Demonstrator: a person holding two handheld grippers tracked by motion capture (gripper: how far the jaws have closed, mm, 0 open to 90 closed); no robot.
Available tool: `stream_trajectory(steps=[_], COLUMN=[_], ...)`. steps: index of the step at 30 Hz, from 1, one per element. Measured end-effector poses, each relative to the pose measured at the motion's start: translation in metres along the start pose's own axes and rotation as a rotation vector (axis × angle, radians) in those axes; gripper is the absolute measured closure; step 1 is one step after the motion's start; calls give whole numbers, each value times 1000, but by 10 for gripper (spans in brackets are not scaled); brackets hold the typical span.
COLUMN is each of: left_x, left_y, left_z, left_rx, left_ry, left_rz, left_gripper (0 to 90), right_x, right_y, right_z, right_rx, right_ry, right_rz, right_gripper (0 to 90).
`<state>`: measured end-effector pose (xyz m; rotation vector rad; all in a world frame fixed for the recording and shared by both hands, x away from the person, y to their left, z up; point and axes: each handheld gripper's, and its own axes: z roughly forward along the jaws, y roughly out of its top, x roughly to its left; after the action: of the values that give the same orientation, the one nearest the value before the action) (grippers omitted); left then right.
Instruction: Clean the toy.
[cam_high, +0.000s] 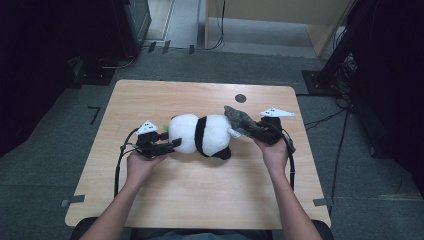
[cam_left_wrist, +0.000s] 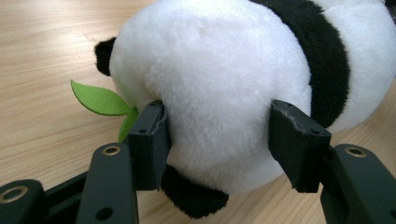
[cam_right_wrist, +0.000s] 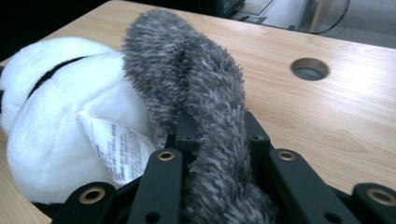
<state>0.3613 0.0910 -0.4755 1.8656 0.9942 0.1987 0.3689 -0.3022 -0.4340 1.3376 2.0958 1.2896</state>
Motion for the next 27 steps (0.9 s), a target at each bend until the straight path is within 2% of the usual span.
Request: stream_trajectory(steps=[9, 12, 16, 19, 23, 27], left_x=[-4, -1, 1, 4, 9, 17], left_y=[1, 2, 5, 8, 12, 20], left_z=[1, 0, -1, -3, -7, -12], left_rx=[13, 13, 38, 54, 66, 44], left_ry=[-16, -22, -19, -22, -30, -46], left_rz=[-2, 6, 40, 50, 49, 43], left_gripper=[420, 406, 331, 298, 281, 283], right_x=[9, 10, 6, 4, 2, 0], right_y=[-3, -4, -4, -4, -3, -3], right_z=[12, 14, 11, 9, 9, 8], right_rx=[28, 32, 32, 37, 43, 51], right_ry=[45, 42, 38, 35, 29, 29], right_rz=[3, -12, -2, -2, -9, -10], right_gripper=[754, 754, 752, 752, 751, 750])
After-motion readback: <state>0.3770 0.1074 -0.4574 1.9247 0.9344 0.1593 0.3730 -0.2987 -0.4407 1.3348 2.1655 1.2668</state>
